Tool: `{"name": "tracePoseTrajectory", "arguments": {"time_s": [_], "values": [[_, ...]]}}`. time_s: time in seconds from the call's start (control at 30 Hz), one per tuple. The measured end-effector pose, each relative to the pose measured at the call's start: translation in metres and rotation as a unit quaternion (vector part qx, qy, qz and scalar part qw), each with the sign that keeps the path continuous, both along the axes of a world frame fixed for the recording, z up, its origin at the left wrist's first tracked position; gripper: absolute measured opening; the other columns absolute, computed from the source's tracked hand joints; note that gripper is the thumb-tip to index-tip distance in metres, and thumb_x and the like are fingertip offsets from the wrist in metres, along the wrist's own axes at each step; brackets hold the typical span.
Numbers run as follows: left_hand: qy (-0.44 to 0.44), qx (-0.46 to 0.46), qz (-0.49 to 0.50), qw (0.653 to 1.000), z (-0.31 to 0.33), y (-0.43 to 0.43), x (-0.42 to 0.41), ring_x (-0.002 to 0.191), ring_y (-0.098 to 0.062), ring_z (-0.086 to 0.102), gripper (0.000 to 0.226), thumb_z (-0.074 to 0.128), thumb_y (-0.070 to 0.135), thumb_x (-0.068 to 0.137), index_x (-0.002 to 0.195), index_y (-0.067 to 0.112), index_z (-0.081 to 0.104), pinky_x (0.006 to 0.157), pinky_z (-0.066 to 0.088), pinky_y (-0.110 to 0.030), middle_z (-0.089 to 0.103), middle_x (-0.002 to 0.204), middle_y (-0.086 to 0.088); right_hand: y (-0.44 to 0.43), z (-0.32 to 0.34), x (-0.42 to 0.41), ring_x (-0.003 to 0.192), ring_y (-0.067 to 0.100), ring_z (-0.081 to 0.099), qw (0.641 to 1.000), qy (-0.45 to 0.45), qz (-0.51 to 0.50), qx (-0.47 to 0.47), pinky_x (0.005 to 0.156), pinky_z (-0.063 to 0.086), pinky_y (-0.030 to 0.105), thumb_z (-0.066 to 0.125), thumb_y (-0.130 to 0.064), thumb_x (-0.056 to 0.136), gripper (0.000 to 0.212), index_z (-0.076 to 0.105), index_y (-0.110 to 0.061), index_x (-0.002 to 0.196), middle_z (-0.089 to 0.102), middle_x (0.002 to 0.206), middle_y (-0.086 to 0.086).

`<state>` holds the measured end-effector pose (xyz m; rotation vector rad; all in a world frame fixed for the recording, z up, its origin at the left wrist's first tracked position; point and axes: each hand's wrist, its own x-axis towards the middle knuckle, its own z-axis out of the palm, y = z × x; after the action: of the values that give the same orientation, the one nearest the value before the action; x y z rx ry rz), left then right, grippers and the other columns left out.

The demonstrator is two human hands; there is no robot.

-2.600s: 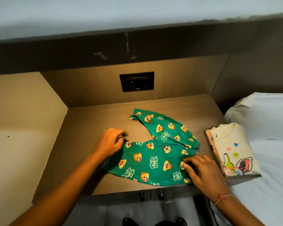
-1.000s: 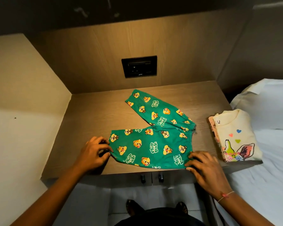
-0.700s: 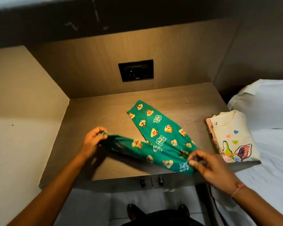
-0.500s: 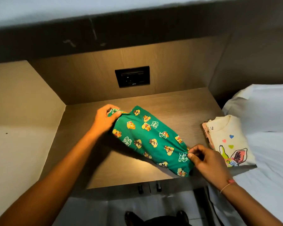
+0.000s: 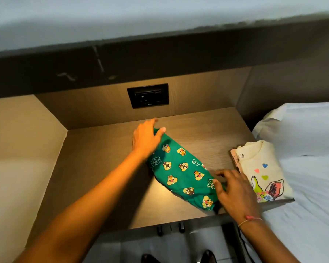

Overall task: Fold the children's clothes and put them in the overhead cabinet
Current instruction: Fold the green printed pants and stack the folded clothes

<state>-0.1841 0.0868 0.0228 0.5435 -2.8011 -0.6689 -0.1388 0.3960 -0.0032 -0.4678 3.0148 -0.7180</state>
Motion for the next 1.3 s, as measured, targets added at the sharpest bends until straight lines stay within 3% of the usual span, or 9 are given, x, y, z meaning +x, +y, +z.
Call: {"name": "tracePoseTrajectory", "arguments": {"time_s": [0.07,0.13,0.27,0.43,0.57,0.67,0.87,1.13,1.3], "values": [[0.003,-0.036,-0.013,0.999,-0.018,0.027,0.039,0.111,-0.022,0.055,0.055,0.039,0.063,0.087,0.124,0.027,0.056,0.092,0.043,-0.045,0.064,0.119,0.0,-0.002,-0.004,-0.003,0.099,0.015,0.051,0.998,0.011,0.064,0.005,0.081,0.044,0.03,0.06,-0.038,0.09,0.026,0.062,-0.028,0.114,0.062,0.109,-0.005],[-0.07,-0.071,-0.047,0.994,-0.038,0.05,0.074,0.118,-0.017,0.047,0.064,0.032,0.071,0.084,0.129,0.03,0.053,0.096,0.038,-0.043,0.058,0.127,0.004,-0.004,-0.01,-0.005,0.102,0.012,0.049,0.992,-0.019,0.118,0.032,0.085,0.043,0.027,0.053,-0.042,0.093,0.032,0.061,-0.029,0.121,0.06,0.115,-0.007],[-0.143,-0.104,-0.083,0.981,-0.06,0.039,0.094,0.143,-0.023,0.021,0.064,0.046,0.066,0.086,0.141,0.034,0.039,0.112,0.022,-0.049,0.035,0.152,0.002,-0.013,-0.018,-0.001,0.104,0.012,0.048,0.981,-0.054,0.18,0.039,0.087,0.043,0.029,0.046,-0.048,0.094,0.036,0.064,-0.032,0.121,0.057,0.115,-0.009],[-0.164,-0.083,-0.107,0.977,-0.045,-0.017,0.085,0.147,-0.028,0.01,0.057,0.06,0.052,0.086,0.139,0.043,0.041,0.116,0.01,-0.054,0.028,0.158,0.001,-0.053,-0.022,0.026,0.105,0.007,0.045,0.956,-0.05,0.288,0.03,0.092,0.041,0.031,0.033,-0.054,0.091,0.048,0.062,-0.033,0.123,0.056,0.111,-0.01],[-0.084,-0.068,-0.134,0.985,-0.036,-0.019,0.116,0.141,-0.023,0.027,0.044,0.065,0.042,0.085,0.128,0.038,0.056,0.112,0.023,-0.057,0.043,0.149,0.005,-0.06,-0.017,0.025,0.106,0.01,0.047,0.95,-0.013,0.312,0.013,0.087,0.04,0.027,0.049,-0.041,0.09,0.035,0.061,-0.033,0.122,0.056,0.112,-0.009],[-0.005,-0.046,-0.183,0.982,-0.041,-0.009,0.162,0.124,-0.016,0.043,0.036,0.059,0.04,0.081,0.116,0.038,0.064,0.096,0.04,-0.05,0.059,0.129,0.009,-0.047,-0.017,0.02,0.111,0.012,0.049,0.935,0.011,0.354,0.009,0.086,0.043,0.027,0.063,-0.028,0.083,0.041,0.058,-0.034,0.124,0.057,0.12,-0.009],[-0.075,-0.033,-0.242,0.967,-0.062,0.024,0.214,0.139,-0.009,0.029,0.046,0.059,0.044,0.078,0.124,0.042,0.059,0.108,0.024,-0.038,0.044,0.146,0.017,-0.042,-0.03,0.025,0.118,0.014,0.048,0.886,0.031,0.457,0.067,0.095,0.041,0.035,0.053,-0.034,0.077,0.051,0.054,-0.035,0.127,0.057,0.129,-0.009],[-0.024,-0.04,-0.207,0.977,-0.068,0.033,0.214,0.126,-0.013,0.048,0.028,0.066,0.045,0.082,0.106,0.031,0.071,0.097,0.041,-0.04,0.06,0.131,0.013,-0.058,-0.038,0.029,0.09,0.017,0.06,0.887,0.124,0.443,0.023,0.071,0.049,0.029,0.075,-0.026,0.076,0.029,0.067,-0.027,0.104,0.068,0.103,-0.008],[0.043,0.098,-0.112,0.988,-0.058,0.051,0.215,0.101,-0.007,0.058,0.03,0.057,0.047,0.088,0.101,0.023,0.07,0.085,0.047,-0.038,0.068,0.103,0.013,-0.053,-0.034,0.04,0.088,0.019,0.059,0.92,0.053,0.381,-0.068,0.074,0.052,0.034,0.073,-0.018,0.082,0.021,0.068,-0.018,0.102,0.068,0.095,-0.003]]}}
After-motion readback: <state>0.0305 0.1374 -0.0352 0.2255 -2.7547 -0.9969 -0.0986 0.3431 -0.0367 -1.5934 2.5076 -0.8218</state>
